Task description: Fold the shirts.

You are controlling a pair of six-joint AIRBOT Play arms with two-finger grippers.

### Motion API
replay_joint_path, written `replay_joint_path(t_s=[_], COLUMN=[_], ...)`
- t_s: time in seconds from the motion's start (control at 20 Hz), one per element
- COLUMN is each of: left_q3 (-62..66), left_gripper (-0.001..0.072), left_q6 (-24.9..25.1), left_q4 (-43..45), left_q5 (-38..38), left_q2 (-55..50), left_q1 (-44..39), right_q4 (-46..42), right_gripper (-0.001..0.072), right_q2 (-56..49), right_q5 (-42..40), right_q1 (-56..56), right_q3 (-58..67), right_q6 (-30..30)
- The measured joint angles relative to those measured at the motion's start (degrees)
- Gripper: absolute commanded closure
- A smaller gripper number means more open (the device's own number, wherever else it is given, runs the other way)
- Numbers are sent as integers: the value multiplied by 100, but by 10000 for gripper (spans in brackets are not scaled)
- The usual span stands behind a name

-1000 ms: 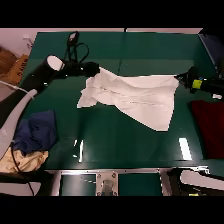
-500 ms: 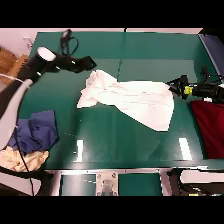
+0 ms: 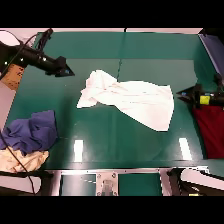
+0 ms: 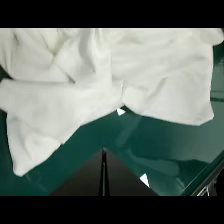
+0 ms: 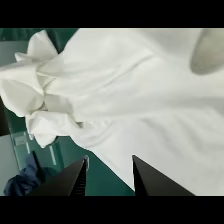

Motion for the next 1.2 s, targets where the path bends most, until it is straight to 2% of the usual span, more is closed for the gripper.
replay_joint_path(t_s=[0.1, 0.15, 0.2, 0.25, 0.3, 0.6, 0.8, 0.85, 0.95, 1.0, 1.05, 1.1, 1.15, 1.2], left_q3=[-538, -872, -1215, -1528, -1860, -3558, -4026, -4074, -4118, -4124, -4129, -4138, -4120, -4079], left_gripper=[682, 639, 324, 145, 146, 147, 147, 147, 149, 249, 389, 639, 683, 683], left_q6=[11, 37, 68, 76, 66, 26, 315, 444, 721, 833, 933, 1021, 1121, 1226], left_q4=[212, 337, 391, 452, 514, 350, -170, -374, -964, -1154, -1303, -1408, -1423, -1526], left_q5=[17, 90, 210, 323, 494, 1967, 2865, 3053, 3423, 3602, 3777, 3923, 4011, 3998], left_q2=[345, 514, 667, 765, 824, 960, 605, 490, 302, 247, 195, 149, 116, 103], left_q1=[50, 55, 61, 68, 74, 55, -170, -260, -426, -479, -511, -525, -542, -555], right_q4=[-400, -588, -776, -946, -1054, -1316, -811, -667, -330, -168, -66, 2, 76, 120], right_gripper=[380, 378, 366, 290, 268, 273, 295, 335, 505, 588, 666, 695, 696, 696], right_q2=[424, 605, 763, 896, 986, 1165, 986, 894, 678, 562, 485, 424, 382, 352], right_q5=[-37, -79, -164, -280, -376, -1283, -1792, -1895, -2057, -2094, -2146, -2177, -2201, -2208], right_q1=[-345, -483, -597, -684, -732, -420, 273, 439, 745, 879, 986, 1078, 1152, 1202], right_q3=[-431, -662, -909, -1187, -1445, -2719, -2953, -2962, -2951, -2918, -2887, -2846, -2798, -2732], right_q6=[177, 258, 348, 420, 468, 586, 562, 498, 356, 289, 216, 168, 129, 96])
